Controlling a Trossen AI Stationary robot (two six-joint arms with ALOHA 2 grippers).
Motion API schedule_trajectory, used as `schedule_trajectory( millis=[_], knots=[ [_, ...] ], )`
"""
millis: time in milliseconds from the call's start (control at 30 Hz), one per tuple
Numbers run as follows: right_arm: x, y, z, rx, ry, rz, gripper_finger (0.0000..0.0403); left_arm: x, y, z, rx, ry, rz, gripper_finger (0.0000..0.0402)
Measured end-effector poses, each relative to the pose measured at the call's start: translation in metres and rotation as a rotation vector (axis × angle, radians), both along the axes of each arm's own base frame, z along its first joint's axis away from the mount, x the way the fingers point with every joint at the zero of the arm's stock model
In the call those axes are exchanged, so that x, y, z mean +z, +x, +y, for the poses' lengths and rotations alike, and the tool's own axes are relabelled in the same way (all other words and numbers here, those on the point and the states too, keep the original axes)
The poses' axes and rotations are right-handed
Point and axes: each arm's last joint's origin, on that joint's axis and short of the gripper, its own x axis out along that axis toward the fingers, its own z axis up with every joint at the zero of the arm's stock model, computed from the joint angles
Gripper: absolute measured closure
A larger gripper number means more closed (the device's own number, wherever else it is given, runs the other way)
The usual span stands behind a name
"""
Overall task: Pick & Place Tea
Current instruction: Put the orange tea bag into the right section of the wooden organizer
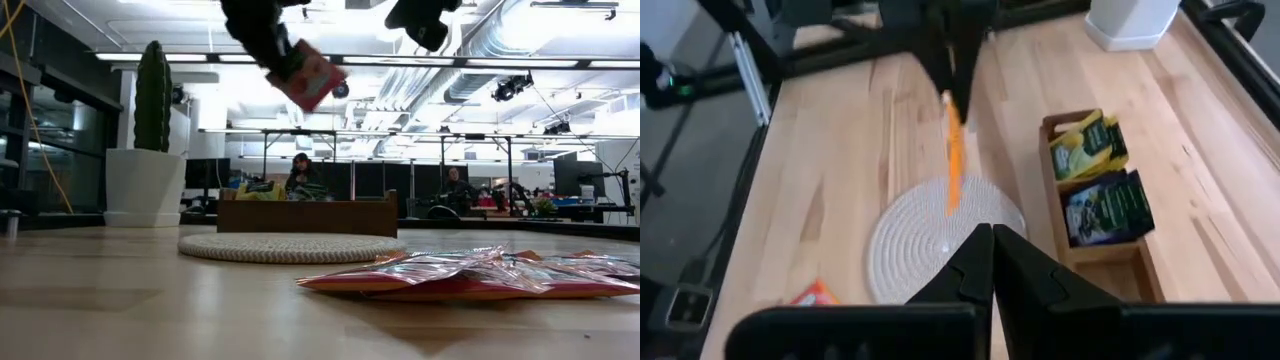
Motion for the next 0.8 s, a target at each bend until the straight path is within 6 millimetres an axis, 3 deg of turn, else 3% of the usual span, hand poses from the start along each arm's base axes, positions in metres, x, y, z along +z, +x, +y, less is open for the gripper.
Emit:
schedule_trajectory(
  millis=[133,233,500,800],
  knots=[
    [-0.013,0.008,-0.001,-0.007,0.004,-0.103,0.0396,0.026,-0.002,0.012,0.015,0.061,-0.046,0.0401],
    [-0.022,0.013,-0.003,-0.024,0.016,-0.193,0.0378,0.030,-0.003,0.018,0.035,0.064,-0.049,0.0401],
    [-0.028,0.022,-0.006,-0.037,0.041,-0.411,0.0273,0.031,-0.004,0.022,0.046,0.070,-0.048,0.0401],
    [-0.049,0.070,-0.006,-0.017,0.056,-0.335,0.0172,0.031,-0.003,0.022,0.049,0.076,-0.053,0.0401]
  ],
)
